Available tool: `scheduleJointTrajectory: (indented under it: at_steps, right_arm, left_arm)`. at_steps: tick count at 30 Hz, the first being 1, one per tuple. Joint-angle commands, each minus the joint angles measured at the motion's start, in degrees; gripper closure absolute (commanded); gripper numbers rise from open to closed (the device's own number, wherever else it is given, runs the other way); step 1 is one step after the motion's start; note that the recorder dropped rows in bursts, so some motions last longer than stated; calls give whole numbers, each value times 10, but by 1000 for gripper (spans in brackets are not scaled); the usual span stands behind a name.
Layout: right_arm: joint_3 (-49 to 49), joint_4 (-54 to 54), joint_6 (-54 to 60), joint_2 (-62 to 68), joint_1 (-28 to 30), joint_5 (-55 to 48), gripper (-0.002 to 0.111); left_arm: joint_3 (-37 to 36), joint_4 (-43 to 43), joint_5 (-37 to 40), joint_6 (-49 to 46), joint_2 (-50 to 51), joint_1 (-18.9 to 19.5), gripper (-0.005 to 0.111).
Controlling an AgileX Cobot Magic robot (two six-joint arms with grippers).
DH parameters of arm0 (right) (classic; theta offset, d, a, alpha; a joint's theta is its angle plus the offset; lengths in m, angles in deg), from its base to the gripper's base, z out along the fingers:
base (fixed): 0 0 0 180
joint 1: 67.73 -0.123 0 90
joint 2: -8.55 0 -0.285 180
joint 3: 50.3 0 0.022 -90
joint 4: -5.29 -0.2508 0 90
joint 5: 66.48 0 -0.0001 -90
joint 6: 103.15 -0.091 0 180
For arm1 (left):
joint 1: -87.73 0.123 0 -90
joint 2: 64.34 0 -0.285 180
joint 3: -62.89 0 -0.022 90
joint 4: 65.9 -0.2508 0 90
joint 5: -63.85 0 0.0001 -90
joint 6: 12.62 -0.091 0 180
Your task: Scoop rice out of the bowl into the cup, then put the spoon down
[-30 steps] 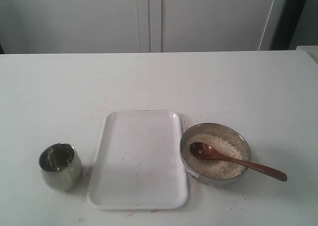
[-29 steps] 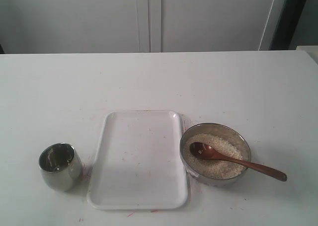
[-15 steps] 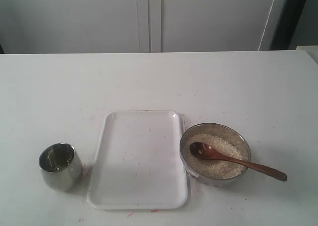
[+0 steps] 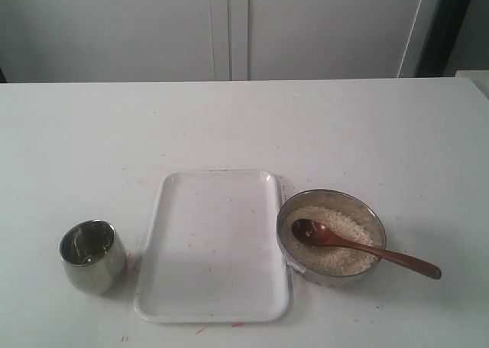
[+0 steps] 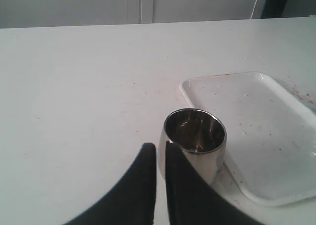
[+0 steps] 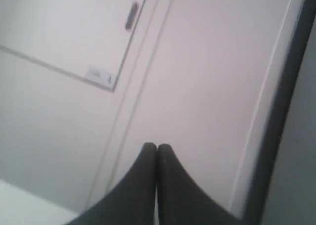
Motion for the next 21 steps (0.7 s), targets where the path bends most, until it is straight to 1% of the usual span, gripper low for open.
scheduleJointTrajectory:
  at_steps: [1,3,4,6,8,11,12,14,18,21]
  right_arm:
    - [-1,-3,-30,-3,3,129,108]
    - [-1,-3,-39,-3,3,167,108]
    - [-1,-3,-63,-3,3,178,108]
    - [-1,-3,-139,-3,3,180,108]
    - [-1,-3,-244,-3,3,174,108]
    - [-1,-2,-370,-3,3,167,108]
    - [-1,-2,-389,-3,3,166,108]
    - [-1,-2,-391,-3,3,147,108]
    - [-1,-1,-406,-3,3,74,108]
    - [-1,-1,-453,-3,3,18,108]
  left_arm:
    - [4,5,-2,0,0,-4,92]
    - [4,5,-2,0,0,-4,92]
    - [4,5,-2,0,0,-4,92]
    - [4,5,-2,0,0,-4,92]
    - [4,5,-2,0,0,-4,92]
    - [4,5,-2,0,0,-4,92]
    - [4,5,-2,0,0,-4,92]
    - [4,5,-2,0,0,-4,92]
    - [4,5,-2,0,0,-4,92]
    - [4,5,-2,0,0,-4,92]
